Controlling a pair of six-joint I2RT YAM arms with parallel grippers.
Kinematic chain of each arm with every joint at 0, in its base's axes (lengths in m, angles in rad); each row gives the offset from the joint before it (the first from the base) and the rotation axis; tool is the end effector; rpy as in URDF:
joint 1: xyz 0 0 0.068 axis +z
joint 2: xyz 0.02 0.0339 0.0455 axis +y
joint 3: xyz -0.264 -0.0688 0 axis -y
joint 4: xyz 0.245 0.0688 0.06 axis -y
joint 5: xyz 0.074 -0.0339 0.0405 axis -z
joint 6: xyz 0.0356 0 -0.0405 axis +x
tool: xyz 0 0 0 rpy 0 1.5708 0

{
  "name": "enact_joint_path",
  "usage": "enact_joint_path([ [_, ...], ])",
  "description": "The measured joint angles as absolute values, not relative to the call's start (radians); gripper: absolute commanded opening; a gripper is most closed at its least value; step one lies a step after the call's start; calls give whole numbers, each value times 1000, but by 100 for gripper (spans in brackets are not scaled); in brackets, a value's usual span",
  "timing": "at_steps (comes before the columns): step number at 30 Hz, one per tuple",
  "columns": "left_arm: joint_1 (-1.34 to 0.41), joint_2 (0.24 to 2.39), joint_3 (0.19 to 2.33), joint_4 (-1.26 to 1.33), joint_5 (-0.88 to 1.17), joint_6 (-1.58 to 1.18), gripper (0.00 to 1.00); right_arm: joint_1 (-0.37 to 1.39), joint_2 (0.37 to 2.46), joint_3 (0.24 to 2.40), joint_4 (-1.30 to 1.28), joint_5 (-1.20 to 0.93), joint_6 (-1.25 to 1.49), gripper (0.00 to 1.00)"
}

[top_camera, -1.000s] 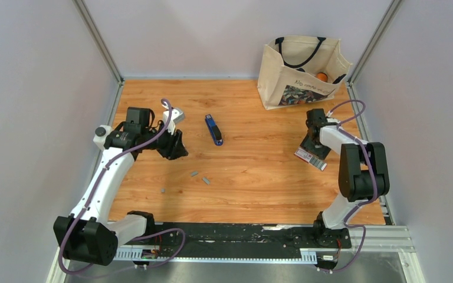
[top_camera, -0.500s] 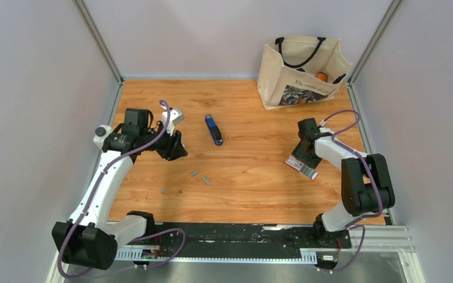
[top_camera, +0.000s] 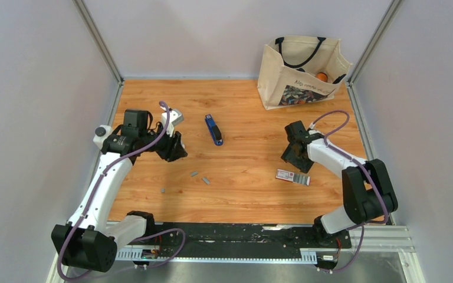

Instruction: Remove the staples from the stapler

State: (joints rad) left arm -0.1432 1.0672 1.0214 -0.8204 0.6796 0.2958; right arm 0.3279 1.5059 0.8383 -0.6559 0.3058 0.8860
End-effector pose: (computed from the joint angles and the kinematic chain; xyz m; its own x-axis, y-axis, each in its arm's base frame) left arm 0.2007 -0.0515 0.3160 -0.5715 0.3115 -0.7592 0.7114 0.6492 -0.2692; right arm 0.2485 0.0732 0.1677 -0.7644 0.5201 -0.3809 0.5608 0.8279 0.0050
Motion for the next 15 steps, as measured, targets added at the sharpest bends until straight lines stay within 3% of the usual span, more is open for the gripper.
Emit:
enact_joint_path([
  [9, -143, 1067, 1019, -820, 680, 297, 49, 175, 1369, 879, -702, 301, 833, 70],
  [15, -143, 1068, 1019, -819, 680, 297, 49, 109, 1326, 780, -698, 260, 811, 70],
])
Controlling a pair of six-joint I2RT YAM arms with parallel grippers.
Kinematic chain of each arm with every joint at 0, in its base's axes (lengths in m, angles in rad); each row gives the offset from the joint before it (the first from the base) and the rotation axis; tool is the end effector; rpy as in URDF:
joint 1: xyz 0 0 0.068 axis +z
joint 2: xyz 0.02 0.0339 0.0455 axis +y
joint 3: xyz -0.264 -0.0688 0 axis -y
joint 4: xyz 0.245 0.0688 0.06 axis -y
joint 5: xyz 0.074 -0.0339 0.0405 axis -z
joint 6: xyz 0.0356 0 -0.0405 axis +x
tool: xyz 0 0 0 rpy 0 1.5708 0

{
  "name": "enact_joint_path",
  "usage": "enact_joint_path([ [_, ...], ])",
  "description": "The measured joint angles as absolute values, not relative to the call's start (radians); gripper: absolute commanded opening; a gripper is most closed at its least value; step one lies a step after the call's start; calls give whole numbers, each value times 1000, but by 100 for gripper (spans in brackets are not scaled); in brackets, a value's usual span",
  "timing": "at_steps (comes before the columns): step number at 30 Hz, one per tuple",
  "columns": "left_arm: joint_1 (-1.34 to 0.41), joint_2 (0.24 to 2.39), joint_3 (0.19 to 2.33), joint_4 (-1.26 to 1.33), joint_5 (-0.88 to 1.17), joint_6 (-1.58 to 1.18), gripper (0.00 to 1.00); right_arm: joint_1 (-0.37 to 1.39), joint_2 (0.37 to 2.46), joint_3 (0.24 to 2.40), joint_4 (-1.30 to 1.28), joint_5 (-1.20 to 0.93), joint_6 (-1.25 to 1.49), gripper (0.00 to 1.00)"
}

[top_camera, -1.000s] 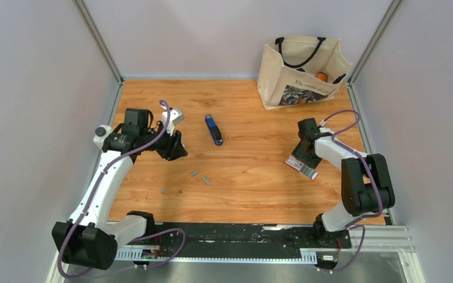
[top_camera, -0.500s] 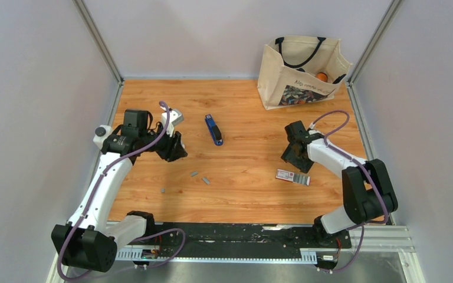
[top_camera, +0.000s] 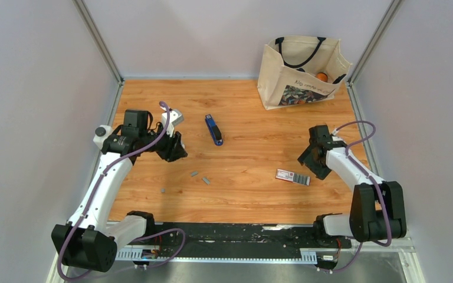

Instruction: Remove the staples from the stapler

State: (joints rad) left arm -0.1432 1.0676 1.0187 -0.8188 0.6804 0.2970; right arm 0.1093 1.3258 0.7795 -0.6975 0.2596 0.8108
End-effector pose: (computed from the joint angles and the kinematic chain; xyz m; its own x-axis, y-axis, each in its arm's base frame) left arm 0.2008 -0.0516 0.3152 -0.5717 0.3123 -0.7587 0.7120 0.6483 -0.2697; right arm 0.2309 0.0161 0.1909 -0.6655 0.6317 -0.3975 0.6662 0.7429 0.0653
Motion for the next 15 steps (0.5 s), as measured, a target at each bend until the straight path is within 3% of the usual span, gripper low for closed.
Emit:
enact_joint_path([
  [15, -143, 1069, 1019, -820, 680, 301, 49, 103, 1356, 685, -656, 200, 807, 68],
])
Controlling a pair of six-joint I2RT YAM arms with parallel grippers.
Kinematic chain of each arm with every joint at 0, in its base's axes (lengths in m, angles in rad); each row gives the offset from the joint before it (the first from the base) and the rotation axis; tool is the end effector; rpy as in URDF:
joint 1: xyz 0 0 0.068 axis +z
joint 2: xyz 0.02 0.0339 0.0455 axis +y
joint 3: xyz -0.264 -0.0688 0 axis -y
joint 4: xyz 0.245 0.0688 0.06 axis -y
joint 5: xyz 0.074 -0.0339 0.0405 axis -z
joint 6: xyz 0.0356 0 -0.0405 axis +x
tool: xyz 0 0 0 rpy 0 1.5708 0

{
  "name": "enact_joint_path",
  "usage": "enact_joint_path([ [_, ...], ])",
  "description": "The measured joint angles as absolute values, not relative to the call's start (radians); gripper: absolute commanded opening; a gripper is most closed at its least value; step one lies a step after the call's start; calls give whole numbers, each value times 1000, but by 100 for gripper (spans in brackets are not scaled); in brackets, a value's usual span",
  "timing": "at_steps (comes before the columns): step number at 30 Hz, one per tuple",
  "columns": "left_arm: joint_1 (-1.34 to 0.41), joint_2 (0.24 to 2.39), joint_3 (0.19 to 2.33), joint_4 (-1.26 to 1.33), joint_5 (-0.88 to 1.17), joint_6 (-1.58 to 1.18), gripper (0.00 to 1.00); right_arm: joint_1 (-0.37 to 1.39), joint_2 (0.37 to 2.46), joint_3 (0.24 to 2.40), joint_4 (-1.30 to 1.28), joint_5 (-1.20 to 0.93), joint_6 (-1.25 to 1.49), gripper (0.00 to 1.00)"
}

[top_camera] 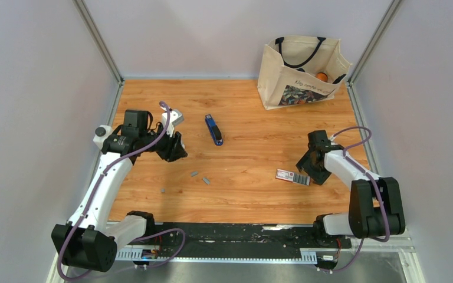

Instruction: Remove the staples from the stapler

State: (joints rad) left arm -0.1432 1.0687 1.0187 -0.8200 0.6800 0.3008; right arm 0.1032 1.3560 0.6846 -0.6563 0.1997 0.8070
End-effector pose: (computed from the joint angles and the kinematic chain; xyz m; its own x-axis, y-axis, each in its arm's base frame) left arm 0.2009 -0.0516 0.3149 -0.5708 0.3151 -0.7583 0.7134 0.6475 -0.2680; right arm 0.2187 0.0155 0.1603 -0.7064 0.6385 -0.3055 0.6603 0.7499 0.0407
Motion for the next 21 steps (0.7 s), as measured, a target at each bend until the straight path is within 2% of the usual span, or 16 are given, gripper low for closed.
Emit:
enact_joint_path([
  [10, -143, 1070, 1019, -821, 680, 301, 49, 113, 1342, 667, -640, 200, 807, 64],
  [21, -143, 1074, 1019, -821, 673, 306, 49, 308, 1372, 678, -570, 227, 868, 63],
])
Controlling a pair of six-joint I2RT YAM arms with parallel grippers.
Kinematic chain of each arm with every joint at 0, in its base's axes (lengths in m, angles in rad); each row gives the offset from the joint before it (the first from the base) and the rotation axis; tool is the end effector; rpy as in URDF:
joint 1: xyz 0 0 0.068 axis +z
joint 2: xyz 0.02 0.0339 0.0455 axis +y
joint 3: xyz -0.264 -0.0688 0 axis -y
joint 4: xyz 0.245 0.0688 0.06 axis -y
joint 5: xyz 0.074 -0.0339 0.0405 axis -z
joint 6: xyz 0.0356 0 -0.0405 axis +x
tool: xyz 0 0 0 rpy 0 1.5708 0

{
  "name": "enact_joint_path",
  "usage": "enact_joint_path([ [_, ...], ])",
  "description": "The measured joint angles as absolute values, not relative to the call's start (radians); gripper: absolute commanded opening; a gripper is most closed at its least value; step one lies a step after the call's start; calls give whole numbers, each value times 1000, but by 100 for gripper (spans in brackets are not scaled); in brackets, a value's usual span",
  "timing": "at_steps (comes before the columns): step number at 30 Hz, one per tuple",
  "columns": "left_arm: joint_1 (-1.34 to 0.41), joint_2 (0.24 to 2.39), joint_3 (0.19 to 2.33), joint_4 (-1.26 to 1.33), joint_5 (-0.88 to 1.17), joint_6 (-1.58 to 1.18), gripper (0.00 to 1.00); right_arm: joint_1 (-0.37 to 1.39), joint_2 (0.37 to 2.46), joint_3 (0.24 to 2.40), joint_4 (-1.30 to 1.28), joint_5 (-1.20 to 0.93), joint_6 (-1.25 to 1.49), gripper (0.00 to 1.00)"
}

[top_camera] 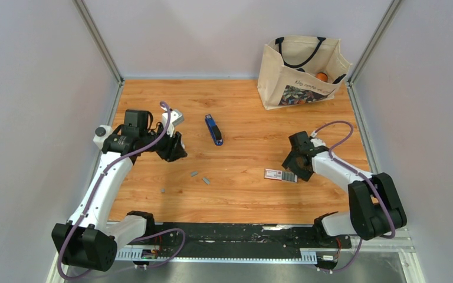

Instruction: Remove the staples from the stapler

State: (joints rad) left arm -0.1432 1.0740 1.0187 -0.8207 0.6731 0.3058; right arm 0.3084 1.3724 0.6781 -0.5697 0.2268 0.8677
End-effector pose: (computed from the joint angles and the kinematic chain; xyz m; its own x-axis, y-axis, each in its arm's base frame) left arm 0.2020 -0.0516 0.3137 -0.5725 0.3204 -0.7547 0.7120 0.6507 -0.2639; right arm 0.2192 0.0614 0.1581 -0.7636 0.5369 -0.3588 0.5435 0.8344 0.0918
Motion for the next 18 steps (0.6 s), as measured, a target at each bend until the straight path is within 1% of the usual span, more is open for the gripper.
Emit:
enact_joint_path([
  [10, -143, 1073, 1013, -819, 662, 331, 49, 533, 1475, 759, -524, 251, 965, 62],
  [18, -143, 1074, 953, -809, 608, 377, 49, 706, 1555, 830, -488, 249, 1066, 62],
])
